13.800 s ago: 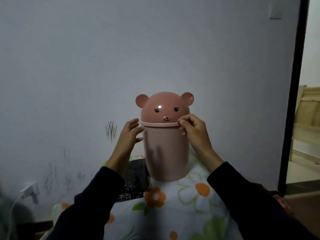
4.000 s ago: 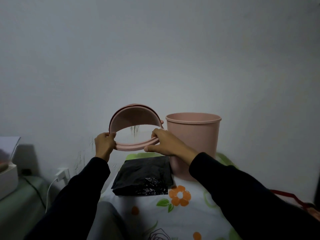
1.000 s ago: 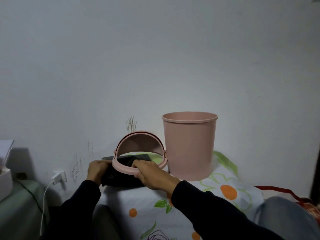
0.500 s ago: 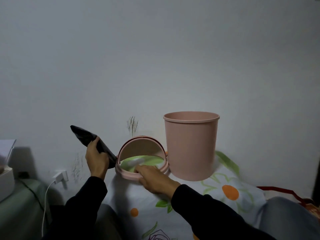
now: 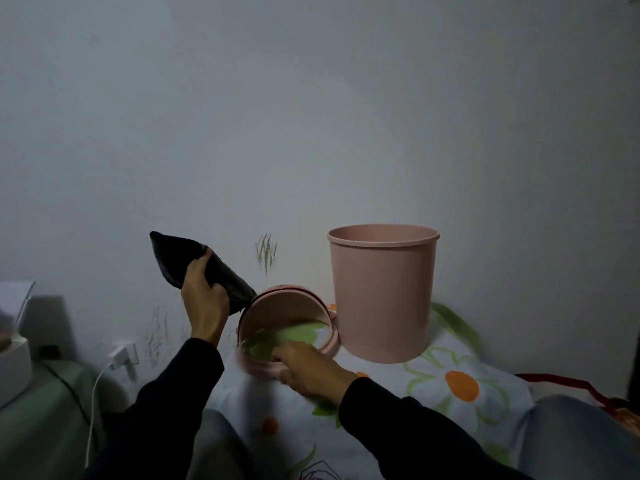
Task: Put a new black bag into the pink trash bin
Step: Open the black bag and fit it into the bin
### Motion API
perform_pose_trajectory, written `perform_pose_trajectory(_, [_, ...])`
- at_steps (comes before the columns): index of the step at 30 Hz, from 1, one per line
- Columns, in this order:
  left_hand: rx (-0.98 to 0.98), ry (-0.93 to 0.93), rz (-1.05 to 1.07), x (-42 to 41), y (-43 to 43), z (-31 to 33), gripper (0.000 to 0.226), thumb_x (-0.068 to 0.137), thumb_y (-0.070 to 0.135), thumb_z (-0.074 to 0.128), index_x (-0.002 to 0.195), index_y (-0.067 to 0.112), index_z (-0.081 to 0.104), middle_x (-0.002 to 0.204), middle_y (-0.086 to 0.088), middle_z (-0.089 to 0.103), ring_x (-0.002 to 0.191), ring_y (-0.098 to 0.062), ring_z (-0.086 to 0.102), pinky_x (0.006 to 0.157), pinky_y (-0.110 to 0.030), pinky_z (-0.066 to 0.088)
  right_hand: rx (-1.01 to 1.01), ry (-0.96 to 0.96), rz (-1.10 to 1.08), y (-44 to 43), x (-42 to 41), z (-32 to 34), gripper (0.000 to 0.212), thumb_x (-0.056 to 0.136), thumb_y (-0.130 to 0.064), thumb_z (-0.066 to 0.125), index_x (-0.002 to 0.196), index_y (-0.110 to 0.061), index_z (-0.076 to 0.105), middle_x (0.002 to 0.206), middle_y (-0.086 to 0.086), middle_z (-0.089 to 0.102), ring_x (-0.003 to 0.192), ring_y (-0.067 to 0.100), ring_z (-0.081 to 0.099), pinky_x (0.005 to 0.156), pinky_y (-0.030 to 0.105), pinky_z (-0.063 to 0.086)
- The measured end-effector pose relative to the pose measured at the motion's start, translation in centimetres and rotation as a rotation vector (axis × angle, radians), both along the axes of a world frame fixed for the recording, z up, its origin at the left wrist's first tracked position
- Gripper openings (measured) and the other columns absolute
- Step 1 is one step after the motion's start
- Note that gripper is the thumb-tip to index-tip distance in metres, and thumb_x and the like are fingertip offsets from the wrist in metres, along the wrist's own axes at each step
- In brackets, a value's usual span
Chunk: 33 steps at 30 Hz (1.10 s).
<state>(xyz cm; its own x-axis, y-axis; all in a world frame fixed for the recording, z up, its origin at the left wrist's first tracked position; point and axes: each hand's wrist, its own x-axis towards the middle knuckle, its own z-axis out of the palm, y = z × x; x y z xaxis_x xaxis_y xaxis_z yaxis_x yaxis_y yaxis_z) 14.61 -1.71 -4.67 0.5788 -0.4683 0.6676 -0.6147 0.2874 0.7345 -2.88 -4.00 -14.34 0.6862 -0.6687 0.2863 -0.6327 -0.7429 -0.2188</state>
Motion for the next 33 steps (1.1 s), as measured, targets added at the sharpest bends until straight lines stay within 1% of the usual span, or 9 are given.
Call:
perform_pose_trajectory(4, [0.026, -0.008, -0.024, -0.4, 0.0, 0.2, 0.071, 0.076, -0.024, 0.038, 0.141, 0.003, 0.050, 0.146, -0.015, 0.046, 0.136, -0.030, 0.041, 0.116, -0.035, 0.029, -0.028, -0.001, -0.013, -0.3, 0.0, -0.6, 0.021, 0.086, -0.018, 0.066, 0.104, -0.008, 0.065, 0.113, 0.013, 0.056, 0.096, 0.032, 0.057, 0.082, 0.046, 0.052])
perform_pose_trajectory(7, [0.031, -0.011, -0.043, -0.7, -0.1, 0.6, 0.069, 0.077, -0.023, 0.039, 0.140, 0.002, 0.051, 0.144, -0.015, 0.048, 0.134, -0.031, 0.042, 0.115, -0.034, 0.030, -0.013, 0.012, -0.021, -0.3, -0.1, -0.6, 0.023, 0.086, -0.018, 0.066, 0.107, -0.008, 0.067, 0.113, 0.012, 0.058, 0.095, 0.032, 0.059, 0.080, 0.046, 0.053])
perform_pose_trajectory(12, [0.005, -0.029, -0.084, -2.0, 0.0, 1.8, 0.066, 0.080, -0.021, 0.040, 0.140, 0.004, 0.050, 0.144, -0.015, 0.048, 0.134, -0.030, 0.042, 0.114, -0.034, 0.031, -0.020, 0.066, -0.030, -0.2, -0.8, -0.1, 0.025, 0.090, -0.014, 0.059, 0.114, -0.007, 0.065, 0.118, 0.014, 0.055, 0.105, 0.035, 0.056, 0.085, 0.044, 0.048])
perform_pose_trajectory(16, [-0.046, -0.033, -0.126, -3.2, 0.3, 3.2, 0.065, 0.080, -0.018, 0.040, 0.140, 0.005, 0.051, 0.143, -0.011, 0.050, 0.133, -0.025, 0.044, 0.111, -0.025, 0.030, -0.049, 0.063, -0.055, 0.0, -2.0, 0.7, 0.034, 0.088, -0.014, 0.055, 0.122, -0.009, 0.061, 0.123, 0.015, 0.052, 0.114, 0.037, 0.050, 0.098, 0.045, 0.041])
perform_pose_trajectory(19, [-0.079, -0.030, -0.167, -4.3, 0.4, 4.5, 0.066, 0.080, -0.016, 0.040, 0.140, 0.008, 0.052, 0.143, -0.009, 0.050, 0.133, -0.023, 0.044, 0.115, -0.032, 0.032, -0.109, -0.117, -0.064, 0.0, -2.9, 2.4, 0.036, 0.085, -0.018, 0.052, 0.119, -0.008, 0.058, 0.120, 0.015, 0.052, 0.114, 0.035, 0.051, 0.099, 0.046, 0.043])
perform_pose_trajectory(23, [-0.103, -0.043, -0.246, -5.6, 0.2, 6.0, 0.066, 0.081, -0.012, 0.040, 0.141, 0.013, 0.051, 0.144, -0.006, 0.050, 0.133, -0.021, 0.045, 0.113, -0.039, 0.037, -0.263, -0.491, -0.064, 0.5, -4.4, 6.4, 0.008, 0.088, -0.018, 0.053, 0.095, -0.014, 0.052, 0.100, 0.005, 0.053, 0.092, 0.024, 0.054, 0.081, 0.046, 0.047])
perform_pose_trajectory(26, [-0.111, -0.029, -0.305, -6.6, 0.0, 7.0, 0.064, 0.081, -0.007, 0.041, 0.140, 0.015, 0.052, 0.143, -0.005, 0.052, 0.131, -0.021, 0.048, 0.110, -0.043, 0.041, -0.370, -0.674, -0.054, 1.4, -5.3, 9.7, 0.009, 0.088, -0.013, 0.055, 0.089, -0.016, 0.046, 0.092, 0.000, 0.048, 0.082, 0.019, 0.049, 0.072, 0.043, 0.046])
perform_pose_trajectory(30, [-0.139, -0.058, -0.340, -8.2, 0.4, 8.2, 0.061, 0.082, -0.004, 0.044, 0.139, 0.016, 0.054, 0.140, -0.002, 0.055, 0.129, -0.019, 0.050, 0.108, -0.043, 0.044, -0.436, -0.766, -0.054, 1.5, -6.5, 13.0, 0.021, 0.084, -0.010, 0.059, 0.102, -0.014, 0.049, 0.106, -0.001, 0.048, 0.093, 0.017, 0.050, 0.078, 0.038, 0.049])
perform_pose_trajectory(33, [-0.133, -0.102, -0.343, -9.1, 0.8, 9.5, 0.056, 0.084, -0.002, 0.046, 0.136, 0.017, 0.056, 0.137, -0.001, 0.058, 0.125, -0.018, 0.052, 0.106, -0.039, 0.046, -0.413, -0.711, -0.078, 0.8, -7.4, 14.5, 0.051, 0.080, -0.015, 0.064, 0.128, -0.015, 0.047, 0.128, 0.001, 0.044, 0.115, 0.019, 0.047, 0.096, 0.037, 0.048])
